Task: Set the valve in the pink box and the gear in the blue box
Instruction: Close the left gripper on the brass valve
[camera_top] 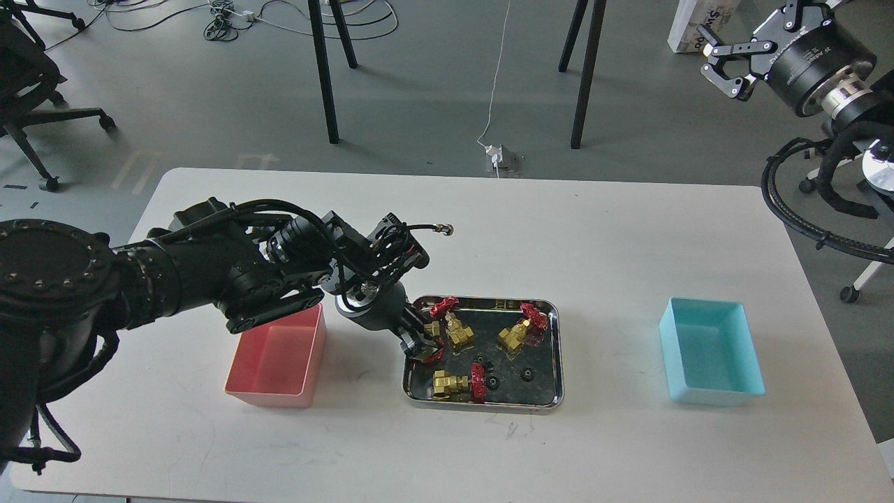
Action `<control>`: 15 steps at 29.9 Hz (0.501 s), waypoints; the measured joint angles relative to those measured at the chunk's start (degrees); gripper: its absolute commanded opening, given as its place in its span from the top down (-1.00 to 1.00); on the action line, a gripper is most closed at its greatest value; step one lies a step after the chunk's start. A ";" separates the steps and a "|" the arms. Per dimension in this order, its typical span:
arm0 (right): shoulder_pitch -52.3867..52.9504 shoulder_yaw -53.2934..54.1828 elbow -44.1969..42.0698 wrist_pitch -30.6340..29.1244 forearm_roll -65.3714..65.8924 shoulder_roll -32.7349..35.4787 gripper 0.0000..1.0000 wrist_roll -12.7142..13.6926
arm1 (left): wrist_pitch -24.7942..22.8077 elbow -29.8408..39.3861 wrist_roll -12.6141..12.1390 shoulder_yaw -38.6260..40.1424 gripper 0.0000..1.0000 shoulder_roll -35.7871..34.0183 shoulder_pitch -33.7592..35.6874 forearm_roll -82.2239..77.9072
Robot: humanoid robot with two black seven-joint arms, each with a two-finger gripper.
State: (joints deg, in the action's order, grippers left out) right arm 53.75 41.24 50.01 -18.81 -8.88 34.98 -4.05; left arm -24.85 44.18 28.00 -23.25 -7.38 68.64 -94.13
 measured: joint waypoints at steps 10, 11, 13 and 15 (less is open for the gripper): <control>-1.16 0.75 0.07 0.00 0.00 0.00 -1.00 0.00 | 1.03 -0.14 0.00 0.05 0.66 -0.14 0.00 0.08; -1.38 0.87 0.04 0.00 0.00 0.00 -1.00 0.00 | 1.03 -0.15 0.00 0.05 0.66 -0.16 0.00 0.08; -1.71 1.37 0.02 0.00 0.00 0.00 -1.00 0.00 | 1.07 -0.17 0.00 0.07 0.67 -0.20 0.00 0.08; -2.13 1.72 0.02 0.00 0.00 0.00 -1.00 0.00 | 1.07 -0.17 0.00 0.07 0.68 -0.22 0.01 0.08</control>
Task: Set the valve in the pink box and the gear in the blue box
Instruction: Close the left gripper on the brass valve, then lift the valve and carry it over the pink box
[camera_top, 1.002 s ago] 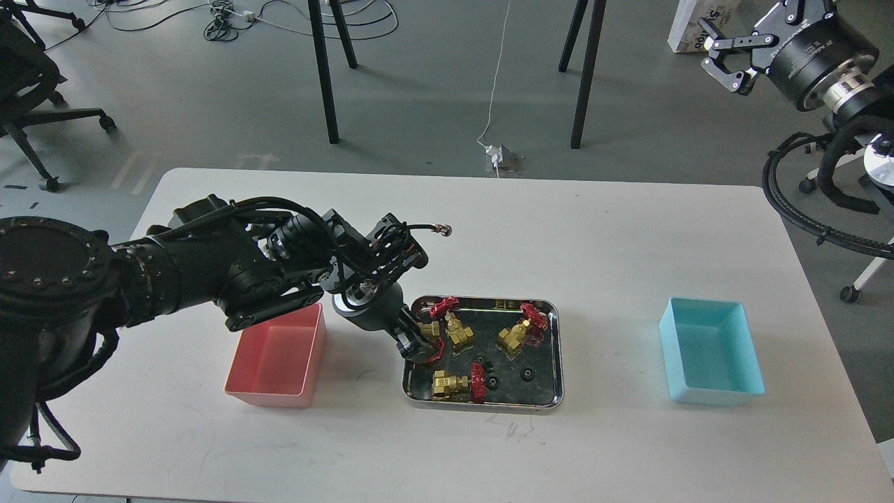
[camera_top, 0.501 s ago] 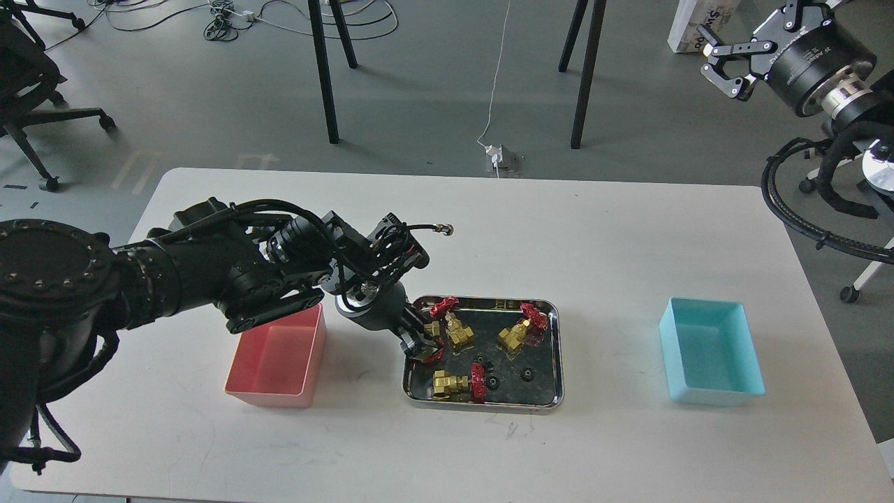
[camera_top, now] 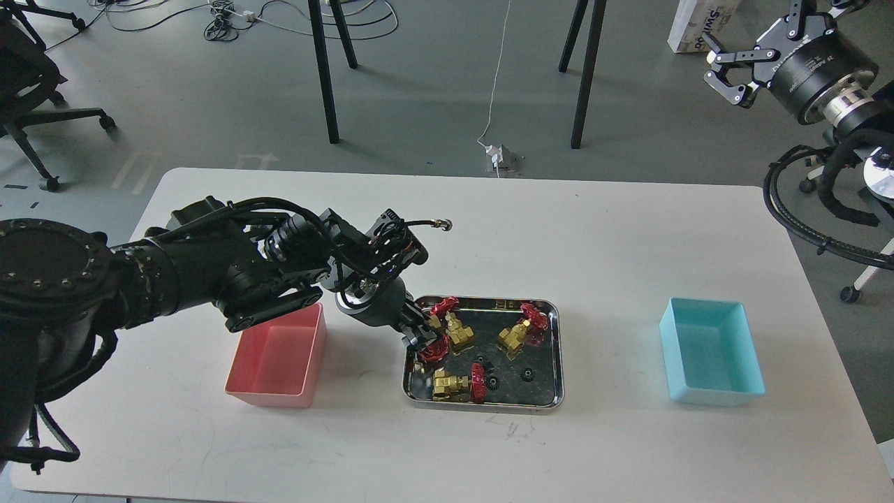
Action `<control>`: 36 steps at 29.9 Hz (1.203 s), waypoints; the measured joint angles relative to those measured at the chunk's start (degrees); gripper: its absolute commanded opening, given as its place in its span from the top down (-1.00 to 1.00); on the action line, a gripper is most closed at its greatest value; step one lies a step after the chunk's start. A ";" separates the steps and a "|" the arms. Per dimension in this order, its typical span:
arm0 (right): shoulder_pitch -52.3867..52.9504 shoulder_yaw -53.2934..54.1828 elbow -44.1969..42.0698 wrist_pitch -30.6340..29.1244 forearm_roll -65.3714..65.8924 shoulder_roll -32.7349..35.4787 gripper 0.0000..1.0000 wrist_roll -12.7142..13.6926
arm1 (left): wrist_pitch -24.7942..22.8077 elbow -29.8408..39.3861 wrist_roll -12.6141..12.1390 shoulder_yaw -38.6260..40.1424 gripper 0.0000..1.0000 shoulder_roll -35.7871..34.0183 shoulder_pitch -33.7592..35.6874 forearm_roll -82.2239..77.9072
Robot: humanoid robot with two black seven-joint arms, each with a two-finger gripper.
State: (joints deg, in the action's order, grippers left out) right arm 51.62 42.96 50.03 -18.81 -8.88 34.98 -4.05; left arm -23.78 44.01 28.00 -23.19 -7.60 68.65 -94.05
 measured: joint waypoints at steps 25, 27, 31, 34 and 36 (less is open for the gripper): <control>1.99 3.57 -0.13 1.28 0.09 -0.39 -1.00 0.18 | -4.09 12.13 0.01 6.85 0.71 -11.92 5.77 -0.04; 2.58 3.57 -0.13 1.54 0.09 -0.58 -1.00 0.18 | -4.18 14.94 0.00 8.35 0.71 -15.65 6.78 0.05; 3.91 3.68 -0.08 3.46 0.09 -1.11 -1.00 0.18 | -4.22 20.77 0.02 11.13 0.71 -24.64 7.80 0.17; 6.07 3.55 -0.03 8.51 0.09 -2.19 -1.00 0.18 | -4.22 24.34 0.00 12.35 0.71 -31.71 8.18 0.19; 7.56 3.13 -0.02 11.94 0.09 -2.85 -1.00 0.18 | -4.22 26.56 0.00 12.51 0.71 -36.34 8.14 0.18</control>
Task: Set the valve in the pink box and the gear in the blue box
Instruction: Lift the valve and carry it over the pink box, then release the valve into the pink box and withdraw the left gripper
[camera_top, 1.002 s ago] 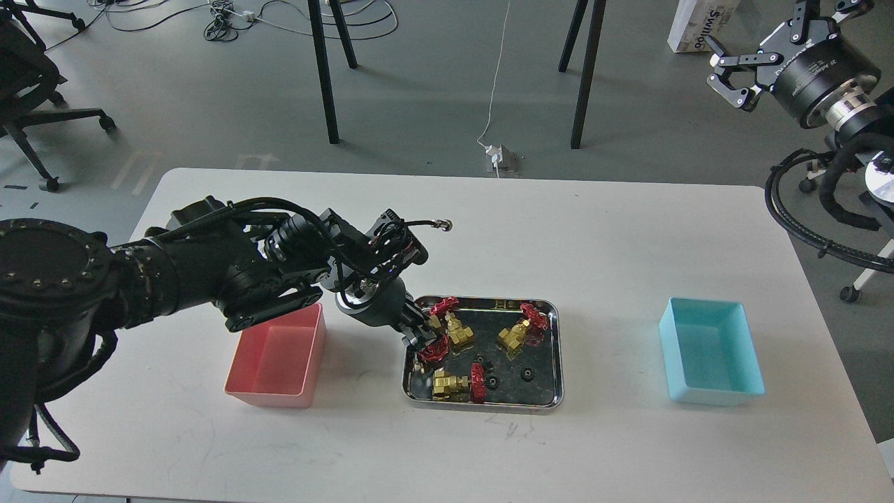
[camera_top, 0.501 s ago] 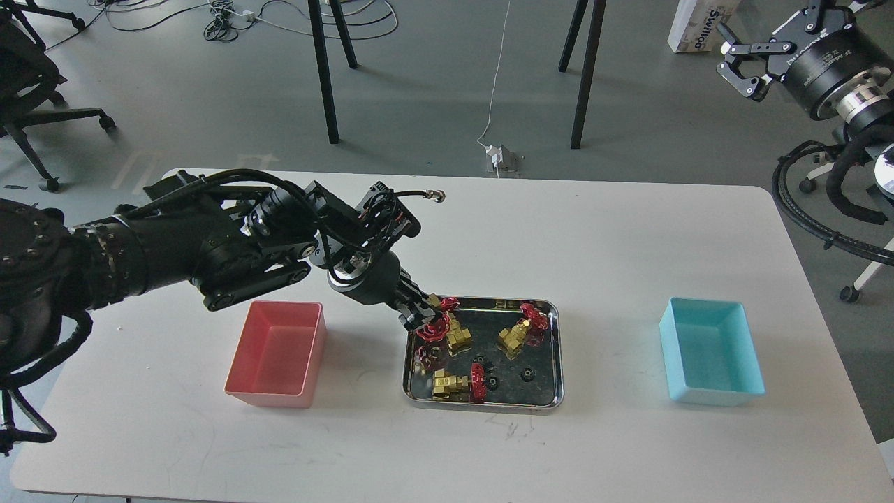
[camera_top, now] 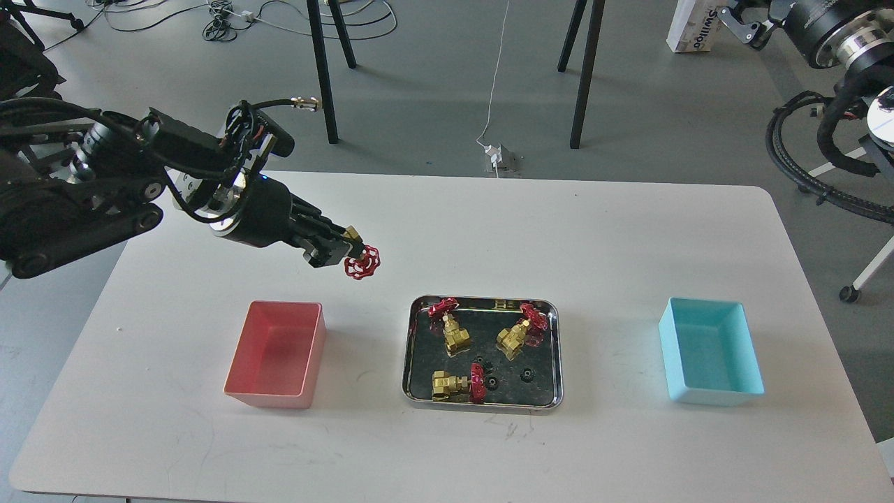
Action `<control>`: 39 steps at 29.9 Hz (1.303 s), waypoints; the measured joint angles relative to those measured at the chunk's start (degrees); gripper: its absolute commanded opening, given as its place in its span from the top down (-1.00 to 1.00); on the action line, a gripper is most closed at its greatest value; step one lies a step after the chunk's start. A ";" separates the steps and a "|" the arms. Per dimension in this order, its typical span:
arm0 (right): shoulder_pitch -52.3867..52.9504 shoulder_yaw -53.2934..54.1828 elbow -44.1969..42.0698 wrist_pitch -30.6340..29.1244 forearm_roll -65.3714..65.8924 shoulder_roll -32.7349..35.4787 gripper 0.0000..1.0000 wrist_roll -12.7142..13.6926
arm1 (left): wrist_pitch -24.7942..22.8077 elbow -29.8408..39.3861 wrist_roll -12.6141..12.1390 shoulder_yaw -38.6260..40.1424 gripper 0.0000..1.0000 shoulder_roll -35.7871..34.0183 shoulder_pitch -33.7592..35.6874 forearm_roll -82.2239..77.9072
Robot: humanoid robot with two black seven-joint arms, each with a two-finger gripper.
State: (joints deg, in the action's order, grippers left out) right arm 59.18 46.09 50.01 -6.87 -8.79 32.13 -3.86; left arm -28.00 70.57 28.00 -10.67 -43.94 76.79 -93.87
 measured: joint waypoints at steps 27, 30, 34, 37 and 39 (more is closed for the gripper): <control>-0.46 0.62 0.07 2.18 0.00 0.47 -1.00 0.26 | 1.51 -2.47 0.00 0.13 0.65 -7.61 -15.77 -0.87; -1.02 0.78 0.08 1.56 0.00 0.54 -1.00 0.17 | 1.57 -4.14 0.00 0.12 0.62 -5.85 -16.32 -0.88; -1.29 0.99 0.02 0.56 0.00 0.63 -1.00 0.17 | 1.57 -6.98 0.00 0.12 0.56 -3.34 -16.99 -0.85; -1.59 1.03 0.00 0.37 0.00 0.72 -1.00 0.16 | 1.57 -8.97 0.00 0.12 0.48 -1.51 -17.31 -0.68; -1.96 1.04 0.00 0.34 0.00 0.73 -1.00 0.17 | 1.45 -9.44 0.00 -0.06 0.44 -0.91 -17.35 -0.67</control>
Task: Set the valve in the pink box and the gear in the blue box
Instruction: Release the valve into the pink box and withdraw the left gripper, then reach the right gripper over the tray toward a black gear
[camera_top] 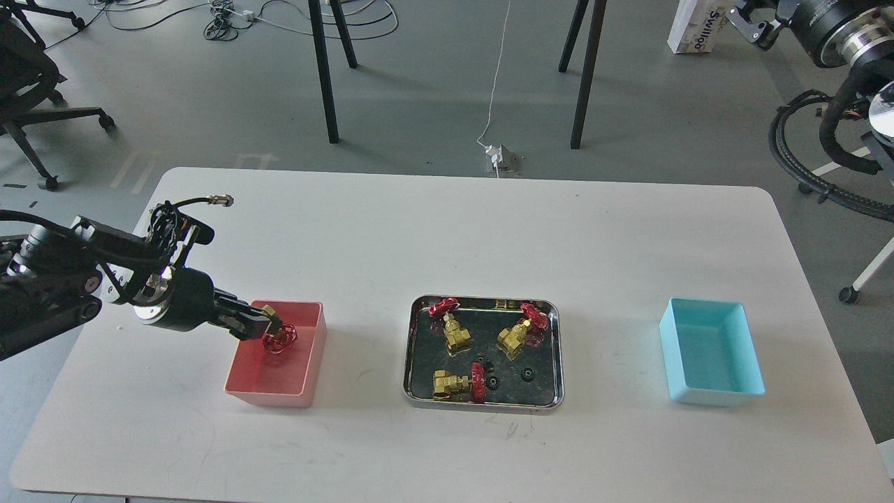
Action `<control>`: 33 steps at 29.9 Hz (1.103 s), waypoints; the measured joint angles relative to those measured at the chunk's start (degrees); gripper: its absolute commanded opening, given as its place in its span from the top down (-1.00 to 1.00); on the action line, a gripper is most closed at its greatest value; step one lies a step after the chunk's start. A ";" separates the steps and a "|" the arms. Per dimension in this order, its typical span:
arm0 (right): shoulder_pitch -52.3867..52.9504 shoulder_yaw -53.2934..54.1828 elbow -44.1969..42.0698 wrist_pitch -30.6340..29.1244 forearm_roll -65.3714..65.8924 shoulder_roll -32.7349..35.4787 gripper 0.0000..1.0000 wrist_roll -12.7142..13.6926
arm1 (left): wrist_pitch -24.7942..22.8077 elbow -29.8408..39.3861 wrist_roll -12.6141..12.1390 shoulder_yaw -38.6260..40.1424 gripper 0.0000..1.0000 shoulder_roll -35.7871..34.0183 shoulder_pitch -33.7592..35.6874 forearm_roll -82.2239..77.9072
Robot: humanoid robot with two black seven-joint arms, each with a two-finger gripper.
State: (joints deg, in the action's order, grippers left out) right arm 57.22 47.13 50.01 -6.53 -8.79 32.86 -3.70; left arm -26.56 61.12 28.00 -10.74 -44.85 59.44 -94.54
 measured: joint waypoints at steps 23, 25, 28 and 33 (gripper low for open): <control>-3.31 -0.68 -0.14 -2.80 0.82 0.01 -1.00 -0.23 | -1.44 0.78 0.00 14.16 -0.96 -3.04 -0.35 15.24; -3.84 -2.47 -0.03 -4.86 2.63 0.06 -1.00 0.00 | -1.45 1.19 0.00 21.03 -0.96 -3.32 -0.30 22.70; -3.62 -7.88 1.57 -7.22 10.29 1.14 -1.00 0.13 | -1.45 1.49 0.00 31.49 -0.96 -3.17 -0.86 36.46; 0.83 -21.53 8.29 -7.99 29.30 2.81 -1.00 0.05 | -1.44 1.53 0.00 38.81 -0.97 -0.17 -1.72 63.74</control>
State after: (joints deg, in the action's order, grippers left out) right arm 58.05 25.60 58.30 -14.52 20.51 35.67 -3.64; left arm -28.00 62.66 27.99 28.08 -45.01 57.72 -30.80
